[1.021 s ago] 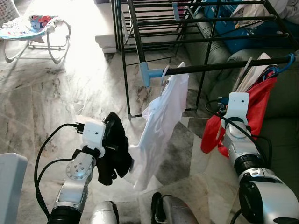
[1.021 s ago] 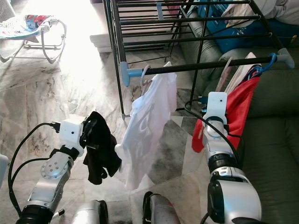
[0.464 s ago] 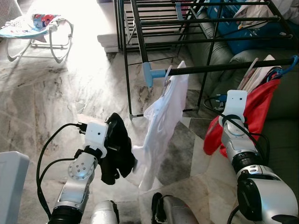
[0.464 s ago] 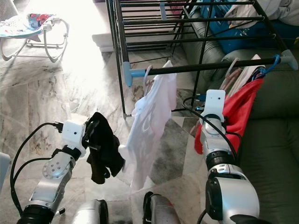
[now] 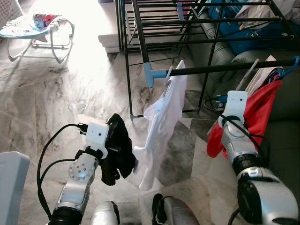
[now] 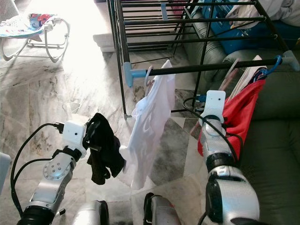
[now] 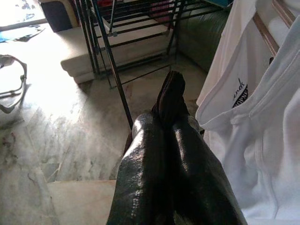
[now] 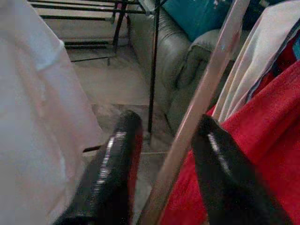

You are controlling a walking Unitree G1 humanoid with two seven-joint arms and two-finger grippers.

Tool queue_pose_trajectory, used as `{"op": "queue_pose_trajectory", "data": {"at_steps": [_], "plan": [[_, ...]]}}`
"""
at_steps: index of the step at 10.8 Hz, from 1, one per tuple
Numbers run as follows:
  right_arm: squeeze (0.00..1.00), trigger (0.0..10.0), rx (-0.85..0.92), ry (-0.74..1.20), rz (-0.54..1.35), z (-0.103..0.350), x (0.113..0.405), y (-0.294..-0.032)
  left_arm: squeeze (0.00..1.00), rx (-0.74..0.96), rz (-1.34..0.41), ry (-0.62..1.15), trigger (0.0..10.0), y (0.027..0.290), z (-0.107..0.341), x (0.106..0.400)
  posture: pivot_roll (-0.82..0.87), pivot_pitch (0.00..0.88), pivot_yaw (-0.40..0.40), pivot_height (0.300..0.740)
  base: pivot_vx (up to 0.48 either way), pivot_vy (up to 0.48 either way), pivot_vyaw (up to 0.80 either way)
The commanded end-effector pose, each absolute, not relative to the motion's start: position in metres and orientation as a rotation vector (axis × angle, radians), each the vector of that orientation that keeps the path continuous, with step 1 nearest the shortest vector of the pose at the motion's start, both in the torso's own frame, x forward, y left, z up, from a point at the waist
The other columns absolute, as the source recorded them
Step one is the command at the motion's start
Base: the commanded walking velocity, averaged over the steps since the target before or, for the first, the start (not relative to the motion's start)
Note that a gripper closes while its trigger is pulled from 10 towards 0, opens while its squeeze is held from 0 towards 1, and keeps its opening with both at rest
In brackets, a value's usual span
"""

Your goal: Hang hanger

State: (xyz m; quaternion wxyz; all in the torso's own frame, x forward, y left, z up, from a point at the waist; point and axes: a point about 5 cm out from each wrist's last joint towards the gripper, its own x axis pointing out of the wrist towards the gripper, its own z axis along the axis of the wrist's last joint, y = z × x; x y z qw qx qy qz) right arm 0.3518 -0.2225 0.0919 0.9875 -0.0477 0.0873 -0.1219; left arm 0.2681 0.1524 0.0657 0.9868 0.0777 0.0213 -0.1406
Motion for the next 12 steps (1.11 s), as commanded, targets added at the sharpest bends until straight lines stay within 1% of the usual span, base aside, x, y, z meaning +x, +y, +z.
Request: {"op": "queue_pose_trajectory", "data": {"at_steps": [1,3,5,6,7,8,9,11,12], "plan": [[1.0,10.0,-0.072,0.206,-0.238,0.083,0.346,-0.223,0.0,0.164,-0.304,0.035,10.0,0.149,0.068,0.268,0.01,0.172,-0.047,0.74,0.0,0.0,0.0],[1.0,10.0,-0.098,0.228,-0.178,0.078,0.343,-0.218,0.0,0.166,-0.307,0.038,10.0,0.148,0.067,0.268,0.01,0.172,-0.047,0.74,0.0,0.0,0.0],[1.0,10.0,-0.141,0.222,-0.147,0.077,0.34,-0.22,0.0,0.164,-0.31,0.041,10.0,0.147,0.067,0.268,0.01,0.171,-0.051,0.74,0.0,0.0,0.0],[0.74,10.0,-0.167,0.218,-0.152,0.078,0.338,-0.226,0.0,0.165,-0.313,0.044,10.0,0.146,0.066,0.268,0.0,0.17,-0.051,0.74,0.0,0.0,0.0],[0.0,10.0,-0.183,0.219,-0.161,0.083,0.339,-0.236,0.0,0.166,-0.316,0.046,10.0,0.145,0.066,0.268,0.0,0.17,-0.049,0.74,0.0,0.0,0.0],[0.0,10.0,-0.188,0.217,-0.171,0.087,0.34,-0.241,0.0,0.167,-0.319,0.048,10.0,0.145,0.065,0.268,0.0,0.17,-0.049,0.74,0.0,0.0,0.0],[0.0,10.0,-0.179,0.223,-0.212,0.096,0.345,-0.253,0.0,0.171,-0.329,0.054,10.0,0.143,0.065,0.269,0.0,0.166,-0.05,0.74,0.0,0.0,0.0],[0.0,10.0,-0.123,0.267,-0.256,0.099,0.348,-0.258,0.0,0.183,-0.355,0.066,10.0,0.14,0.062,0.269,0.0,0.16,-0.053,0.74,0.0,0.0,0.0],[0.0,2.7,-0.097,0.276,-0.252,0.1,0.351,-0.254,0.0,0.186,-0.37,0.072,10.0,0.138,0.061,0.267,0.0,0.161,-0.054,0.74,0.0,0.0,0.0]]}}
